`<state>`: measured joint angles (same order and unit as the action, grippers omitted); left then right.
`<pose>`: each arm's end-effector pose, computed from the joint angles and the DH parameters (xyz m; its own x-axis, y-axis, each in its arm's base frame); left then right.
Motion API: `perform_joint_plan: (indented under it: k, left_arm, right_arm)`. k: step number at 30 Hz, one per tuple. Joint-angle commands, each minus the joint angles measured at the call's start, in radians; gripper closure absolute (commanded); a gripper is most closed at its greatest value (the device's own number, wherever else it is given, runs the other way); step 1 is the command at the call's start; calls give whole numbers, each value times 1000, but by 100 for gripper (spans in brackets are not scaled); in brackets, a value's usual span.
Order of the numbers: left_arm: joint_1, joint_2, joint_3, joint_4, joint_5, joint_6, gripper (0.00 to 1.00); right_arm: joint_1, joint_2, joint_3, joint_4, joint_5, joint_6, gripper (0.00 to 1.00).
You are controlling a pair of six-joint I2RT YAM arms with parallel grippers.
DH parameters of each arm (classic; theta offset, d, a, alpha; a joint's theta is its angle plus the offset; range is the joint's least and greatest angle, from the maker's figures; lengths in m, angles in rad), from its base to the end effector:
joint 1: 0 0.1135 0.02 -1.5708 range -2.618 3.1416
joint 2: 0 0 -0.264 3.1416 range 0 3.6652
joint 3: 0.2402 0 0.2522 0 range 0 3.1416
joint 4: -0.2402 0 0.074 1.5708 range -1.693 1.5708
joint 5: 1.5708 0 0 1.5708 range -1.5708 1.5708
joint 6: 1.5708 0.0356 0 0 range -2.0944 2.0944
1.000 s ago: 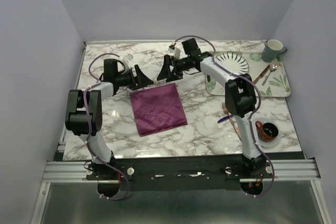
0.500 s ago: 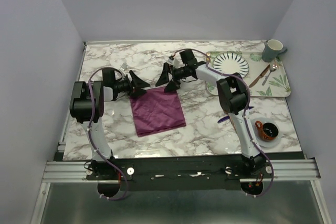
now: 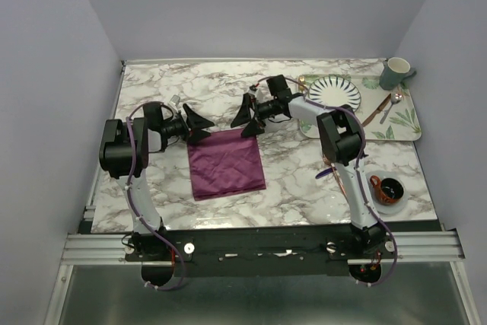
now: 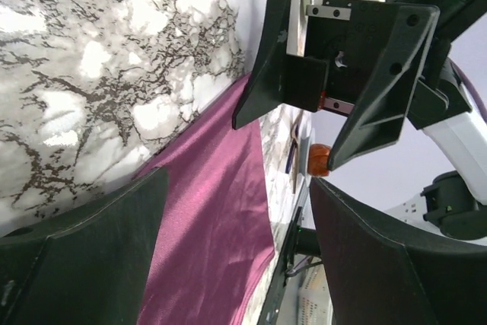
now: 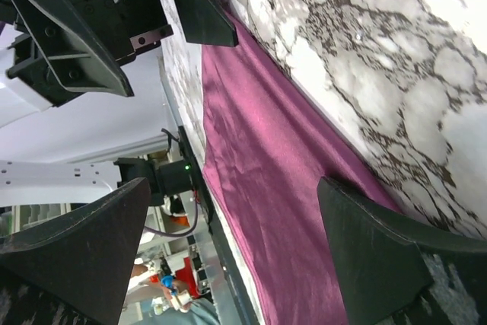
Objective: Fold the napkin into a case and place the utensils inside
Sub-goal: Smooth out the square-folded napkin at the center of the board.
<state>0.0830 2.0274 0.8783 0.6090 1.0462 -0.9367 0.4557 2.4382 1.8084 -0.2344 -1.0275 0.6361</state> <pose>0.3714 0.0000 0.1043 -0.8661 -0.4769 -0.1496 0.0008 0.2978 -0.9546 0.4487 0.2538 0.1182 -0.9810 -0.1388 -0.1355 -0.1787 0.3755 0.9094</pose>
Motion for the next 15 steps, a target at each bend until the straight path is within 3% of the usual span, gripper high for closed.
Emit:
perform_joint_plan:
  k: [1,4,8,15]
  left_arm:
    - [29,-7,-71,162,44,-95,9]
    - [23,-61,-90,263,72,-145,9]
    - [-11,-121,-91,284,75,-165,12]
    - [-57,-79,-68,345,8,-233,16]
  right_arm:
    - [-20,-30,-47,-71,38,-49,0]
    - [-12,-76,-28,-59,7,-47,0]
    - [8,-139,-52,-3,-31,10,0]
    - [55,-133,-130,93,-59,123,0]
